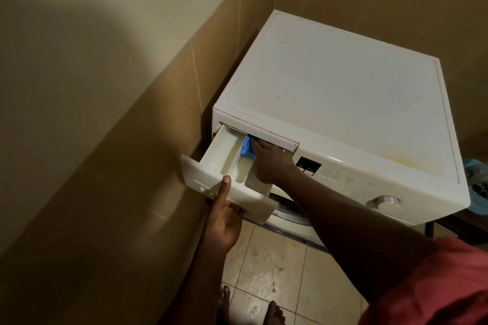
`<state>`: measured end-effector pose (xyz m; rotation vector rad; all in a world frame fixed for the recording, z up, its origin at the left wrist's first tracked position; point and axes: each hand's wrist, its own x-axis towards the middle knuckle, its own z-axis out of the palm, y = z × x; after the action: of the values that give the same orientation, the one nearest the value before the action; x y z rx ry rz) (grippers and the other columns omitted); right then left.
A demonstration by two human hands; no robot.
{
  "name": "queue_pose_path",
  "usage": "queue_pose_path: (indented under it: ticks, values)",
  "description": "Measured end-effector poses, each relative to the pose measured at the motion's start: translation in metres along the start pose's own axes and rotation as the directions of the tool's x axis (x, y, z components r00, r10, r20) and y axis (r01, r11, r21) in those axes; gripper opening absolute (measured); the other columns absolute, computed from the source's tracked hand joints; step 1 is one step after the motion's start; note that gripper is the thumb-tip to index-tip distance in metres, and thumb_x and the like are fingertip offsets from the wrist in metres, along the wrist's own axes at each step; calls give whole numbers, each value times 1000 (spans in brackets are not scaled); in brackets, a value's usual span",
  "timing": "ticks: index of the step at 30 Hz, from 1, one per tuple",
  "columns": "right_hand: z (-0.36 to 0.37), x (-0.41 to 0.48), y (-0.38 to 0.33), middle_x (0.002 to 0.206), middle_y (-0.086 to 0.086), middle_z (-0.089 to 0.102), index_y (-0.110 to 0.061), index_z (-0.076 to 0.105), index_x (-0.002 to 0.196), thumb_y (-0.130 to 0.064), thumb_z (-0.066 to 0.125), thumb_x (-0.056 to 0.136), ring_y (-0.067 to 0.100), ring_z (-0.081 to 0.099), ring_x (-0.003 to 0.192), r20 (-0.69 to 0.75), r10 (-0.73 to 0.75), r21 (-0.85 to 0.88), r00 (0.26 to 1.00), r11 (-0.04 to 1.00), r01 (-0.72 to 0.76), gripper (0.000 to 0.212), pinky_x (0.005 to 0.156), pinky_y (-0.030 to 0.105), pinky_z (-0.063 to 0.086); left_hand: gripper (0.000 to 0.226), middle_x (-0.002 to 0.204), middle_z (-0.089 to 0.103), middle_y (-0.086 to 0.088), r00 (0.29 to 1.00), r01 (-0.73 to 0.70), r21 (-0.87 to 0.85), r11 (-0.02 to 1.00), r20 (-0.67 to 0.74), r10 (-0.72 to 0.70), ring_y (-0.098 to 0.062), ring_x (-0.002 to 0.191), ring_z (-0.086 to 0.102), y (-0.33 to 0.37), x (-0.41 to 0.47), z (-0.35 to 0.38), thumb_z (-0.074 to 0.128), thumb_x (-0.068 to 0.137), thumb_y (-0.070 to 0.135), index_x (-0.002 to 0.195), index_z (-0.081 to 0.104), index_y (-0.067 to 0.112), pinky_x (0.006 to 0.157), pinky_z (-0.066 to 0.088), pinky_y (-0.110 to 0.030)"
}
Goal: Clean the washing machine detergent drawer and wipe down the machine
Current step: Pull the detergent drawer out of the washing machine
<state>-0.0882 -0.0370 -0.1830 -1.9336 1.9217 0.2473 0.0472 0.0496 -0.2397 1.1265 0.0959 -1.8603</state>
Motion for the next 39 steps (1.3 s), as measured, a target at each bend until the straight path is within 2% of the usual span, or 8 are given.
queue_pose_path:
  ticks: [4, 9, 16, 20, 24, 31, 35, 39]
  values:
    - [5, 0, -3, 153, -2, 33, -23, 17, 153, -19, 62, 85, 31, 38, 135, -14, 30, -79, 999, 996, -32, 82, 109, 57, 33, 95, 133, 57, -19, 997, -19, 7, 1000, -72, 19, -35, 120, 58, 3, -2, 9, 80, 61, 44, 144, 40, 19, 91, 53, -48]
    - [5, -2, -7, 151, 0, 34, -21, 15, 154, -16, 64, 85, 28, 43, 132, -36, 37, -107, 999, 993, -41, 84, 104, 50, 38, 74, 121, 57, -16, 979, -48, 124, 991, -191, 72, -30, 106, 60, 4, 2, 23, 78, 77, 25, 139, 38, 19, 84, 54, -44]
    - [5, -7, -10, 147, 0, 40, -19, 21, 150, -15, 63, 86, 29, 54, 120, -46, 36, -75, 998, 996, -39, 77, 96, 50, 44, 52, 109, 53, -16, 985, -35, 155, 987, -160, 60, -32, 106, 57, 6, -5, 18, 68, 83, 17, 128, 42, 16, 91, 52, -48]
    - [15, -18, -16, 154, 0, 27, -17, 18, 150, -16, 64, 86, 27, 60, 108, -33, 7, -124, 999, 992, -11, 79, 92, 50, 46, 36, 108, 54, -17, 991, -45, 173, 984, -117, 66, -35, 110, 56, 5, -18, 5, 66, 85, 15, 118, 49, 16, 99, 49, -52]
    - [23, -28, -19, 160, 1, 17, -18, 15, 152, -13, 65, 84, 29, 57, 114, -15, -17, -57, 1000, 998, 16, 84, 83, 40, 51, 34, 112, 54, -19, 992, -51, 200, 978, -106, 73, -36, 112, 55, 5, -33, -6, 64, 86, 14, 117, 50, 17, 100, 48, -54]
    - [38, -55, -35, 162, 0, 14, -18, 14, 153, -13, 67, 84, 27, 51, 126, -4, 2, 77, 1000, 997, -2, 87, 94, 41, 51, 42, 120, 55, -24, 995, -19, 243, 970, -93, 43, -39, 115, 56, 9, -53, -36, 64, 86, 17, 125, 52, 11, 92, 51, -50]
    - [37, -81, -38, 158, 2, 25, -17, 27, 150, -10, 60, 85, 27, 47, 129, -119, 43, 191, 992, 981, -20, 73, 99, 41, 48, 16, 105, 56, -17, 1000, -7, 244, 970, 10, 5, -33, 102, 58, 17, -66, -47, 58, 89, 12, 105, 58, 12, 93, 47, -50]
    - [22, -114, -24, 139, 4, 50, -14, 49, 135, -2, 50, 82, 28, 54, 116, -311, 106, 291, 944, 957, -11, 54, 89, 35, 48, 31, 107, 60, -16, 993, 45, 260, 965, 94, -72, -33, 109, 57, 21, -82, -44, 57, 88, 9, 119, 54, 9, 97, 46, -51]
